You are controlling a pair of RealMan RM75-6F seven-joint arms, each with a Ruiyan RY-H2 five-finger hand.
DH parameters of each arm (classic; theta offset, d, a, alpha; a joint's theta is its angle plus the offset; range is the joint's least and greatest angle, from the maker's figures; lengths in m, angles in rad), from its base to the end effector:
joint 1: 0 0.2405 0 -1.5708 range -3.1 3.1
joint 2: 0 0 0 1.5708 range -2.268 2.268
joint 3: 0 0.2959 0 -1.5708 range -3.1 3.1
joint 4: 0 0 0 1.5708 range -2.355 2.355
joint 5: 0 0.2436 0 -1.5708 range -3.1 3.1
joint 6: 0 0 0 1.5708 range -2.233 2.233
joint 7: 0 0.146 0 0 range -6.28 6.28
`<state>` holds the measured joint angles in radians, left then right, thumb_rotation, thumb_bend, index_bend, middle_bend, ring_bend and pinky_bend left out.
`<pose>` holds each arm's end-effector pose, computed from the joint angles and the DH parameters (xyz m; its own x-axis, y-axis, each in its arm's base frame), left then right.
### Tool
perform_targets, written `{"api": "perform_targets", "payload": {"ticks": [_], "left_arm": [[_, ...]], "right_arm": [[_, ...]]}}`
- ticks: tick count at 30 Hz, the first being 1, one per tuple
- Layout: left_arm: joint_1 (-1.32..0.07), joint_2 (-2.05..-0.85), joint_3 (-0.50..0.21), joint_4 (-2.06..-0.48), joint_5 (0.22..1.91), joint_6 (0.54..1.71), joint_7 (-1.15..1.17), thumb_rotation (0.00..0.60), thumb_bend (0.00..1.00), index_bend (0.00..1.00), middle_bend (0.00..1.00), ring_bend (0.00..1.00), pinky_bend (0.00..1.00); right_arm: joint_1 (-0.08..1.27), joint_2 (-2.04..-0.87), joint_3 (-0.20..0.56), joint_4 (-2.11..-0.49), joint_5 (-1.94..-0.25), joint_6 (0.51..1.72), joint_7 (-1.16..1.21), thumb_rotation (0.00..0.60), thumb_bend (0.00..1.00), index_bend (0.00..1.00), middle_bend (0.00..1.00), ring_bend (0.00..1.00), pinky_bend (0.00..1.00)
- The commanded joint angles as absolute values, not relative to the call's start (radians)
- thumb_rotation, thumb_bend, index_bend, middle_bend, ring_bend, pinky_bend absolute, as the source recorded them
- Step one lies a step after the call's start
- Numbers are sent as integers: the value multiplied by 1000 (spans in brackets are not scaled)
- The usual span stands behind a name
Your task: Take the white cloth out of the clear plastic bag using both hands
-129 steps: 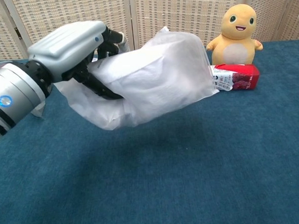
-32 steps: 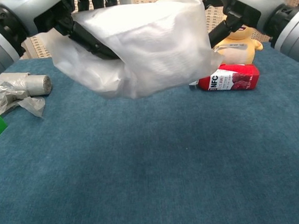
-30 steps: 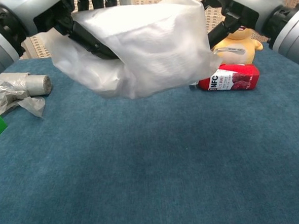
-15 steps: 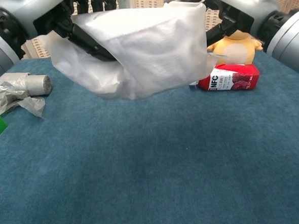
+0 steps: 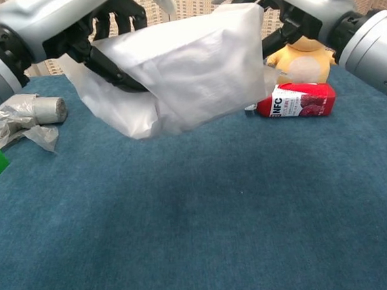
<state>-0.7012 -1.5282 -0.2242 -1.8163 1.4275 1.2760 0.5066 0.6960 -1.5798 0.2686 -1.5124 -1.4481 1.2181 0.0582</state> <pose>-0.0681 0.3161 0.0067 0.2749 -0.0903 0.9572 0.7588 -0.5910 -0.2737 -0.1175 -0.3702 -0.0084 0.0056 -0.0910 0.9958 -0.8477 -0.5286 -0.0436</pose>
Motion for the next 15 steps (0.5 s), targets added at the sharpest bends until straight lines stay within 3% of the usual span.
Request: {"api": "perform_targets", "payload": {"ticks": [1,6,15], "left_arm": [[-698,-1510,-221,-1840,1392,1255,541,600,0,66,343,387,578],[-694,-1490,-212,-1871,1342,1234,588,600,0,0,134,303,527],[-678,-1474,-182,-1880,1327,1236,614,600,0,4,106,295,525]], "right_arm": [[702,-1582,271,-1507,-1445,1211,54,600,500,767,185,76,315],[715,-1592,266,-1486,-1438,1189,46,600,501,767,186,76,315],[725,-1613,249,-1444,-1436,1167,64,600,501,768,186,76,315]]}}
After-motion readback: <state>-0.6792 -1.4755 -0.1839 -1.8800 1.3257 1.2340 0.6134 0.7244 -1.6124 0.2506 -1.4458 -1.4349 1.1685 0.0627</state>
